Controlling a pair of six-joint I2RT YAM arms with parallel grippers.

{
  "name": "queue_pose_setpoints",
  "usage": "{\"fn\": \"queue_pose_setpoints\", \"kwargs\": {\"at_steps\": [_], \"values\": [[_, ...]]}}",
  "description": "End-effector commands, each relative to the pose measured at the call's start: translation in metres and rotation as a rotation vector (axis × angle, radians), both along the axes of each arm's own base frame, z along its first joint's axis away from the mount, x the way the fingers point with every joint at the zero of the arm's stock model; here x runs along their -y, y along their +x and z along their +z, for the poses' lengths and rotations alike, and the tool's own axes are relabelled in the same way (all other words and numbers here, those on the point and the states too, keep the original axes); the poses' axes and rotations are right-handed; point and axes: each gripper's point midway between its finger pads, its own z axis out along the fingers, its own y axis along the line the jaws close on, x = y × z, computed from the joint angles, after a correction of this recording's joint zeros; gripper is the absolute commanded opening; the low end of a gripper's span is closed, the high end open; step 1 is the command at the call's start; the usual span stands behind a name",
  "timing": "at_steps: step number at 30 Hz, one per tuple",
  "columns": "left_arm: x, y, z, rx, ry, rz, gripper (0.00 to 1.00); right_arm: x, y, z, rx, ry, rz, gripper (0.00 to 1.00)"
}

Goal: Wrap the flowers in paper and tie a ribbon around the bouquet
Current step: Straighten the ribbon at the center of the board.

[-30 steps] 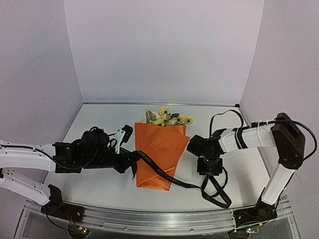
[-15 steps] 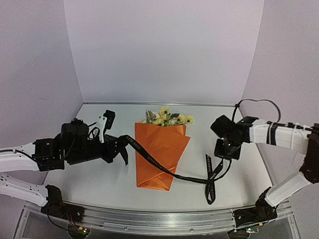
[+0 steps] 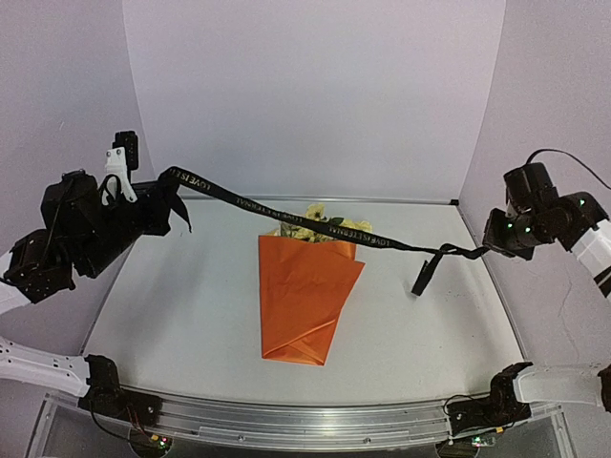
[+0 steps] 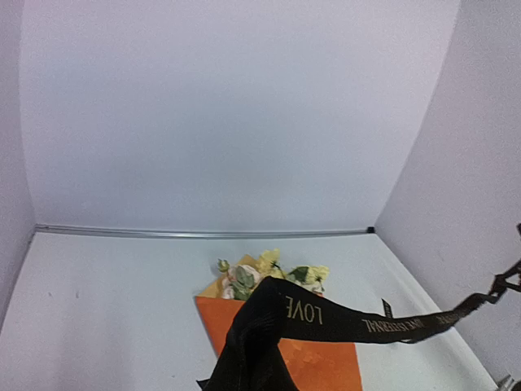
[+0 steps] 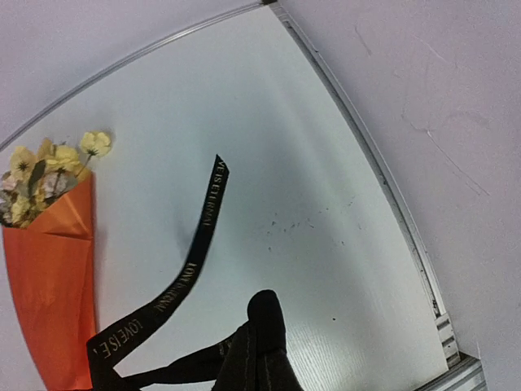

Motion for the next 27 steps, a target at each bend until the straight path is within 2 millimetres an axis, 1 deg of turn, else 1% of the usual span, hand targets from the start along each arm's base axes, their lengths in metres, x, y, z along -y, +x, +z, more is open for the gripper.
{"fn": "queue_pose_setpoints", "kwargs": {"at_steps": [1, 3, 4, 6, 7, 8, 9, 11, 12, 13, 14, 16, 17, 18, 19, 23, 25, 27], "values": [[-0.031, 0.013, -0.001, -0.058, 0.065, 0.193, 0.00, -0.036, -0.018, 0.046, 0.046, 0.072, 0.324, 0.00], [-0.025, 0.012, -0.008, -0.086, 0.075, 0.162, 0.00, -0.048, -0.030, 0.060, 0.052, 0.099, 0.418, 0.00], [-0.024, 0.012, -0.012, -0.098, 0.082, 0.157, 0.00, -0.056, -0.036, 0.067, 0.055, 0.129, 0.475, 0.00], [-0.026, 0.011, -0.022, -0.133, 0.107, 0.168, 0.00, -0.077, -0.046, 0.074, 0.028, 0.219, 0.576, 0.10], [-0.027, 0.012, -0.026, -0.149, 0.116, 0.179, 0.00, -0.088, -0.050, 0.071, -0.004, 0.266, 0.617, 0.15], [-0.028, 0.012, -0.031, -0.162, 0.128, 0.187, 0.00, -0.094, -0.049, 0.060, -0.051, 0.302, 0.622, 0.21], [-0.029, 0.012, -0.035, -0.175, 0.136, 0.199, 0.00, -0.098, -0.046, 0.042, -0.112, 0.326, 0.610, 0.28], [-0.034, 0.016, -0.049, -0.209, 0.176, 0.246, 0.00, -0.103, -0.033, 0.002, -0.211, 0.366, 0.547, 0.42], [-0.035, 0.019, -0.059, -0.231, 0.209, 0.272, 0.00, -0.106, -0.025, -0.014, -0.240, 0.389, 0.511, 0.47], [-0.039, 0.026, -0.072, -0.263, 0.247, 0.306, 0.00, -0.110, -0.020, -0.033, -0.288, 0.410, 0.487, 0.53], [-0.046, 0.038, -0.091, -0.318, 0.279, 0.345, 0.00, -0.113, -0.014, -0.048, -0.323, 0.424, 0.457, 0.56], [-0.058, 0.059, -0.127, -0.430, 0.294, 0.363, 0.00, -0.114, -0.006, -0.073, -0.377, 0.428, 0.409, 0.61], [-0.056, 0.066, -0.135, -0.449, 0.270, 0.339, 0.00, -0.114, -0.004, -0.080, -0.388, 0.418, 0.387, 0.63], [-0.060, 0.070, -0.144, -0.465, 0.257, 0.336, 0.00, -0.110, -0.005, -0.090, -0.408, 0.394, 0.359, 0.64], [-0.064, 0.076, -0.147, -0.471, 0.241, 0.344, 0.00, -0.105, -0.006, -0.103, -0.434, 0.365, 0.319, 0.65], [-0.078, 0.086, -0.169, -0.543, 0.237, 0.379, 0.00, -0.082, -0.013, -0.150, -0.543, 0.262, 0.167, 0.61], [-0.080, 0.088, -0.175, -0.564, 0.230, 0.377, 0.00, -0.075, -0.017, -0.169, -0.581, 0.229, 0.106, 0.59], [-0.079, 0.088, -0.177, -0.567, 0.215, 0.361, 0.00, -0.076, -0.020, -0.185, -0.602, 0.215, 0.064, 0.57]]}}
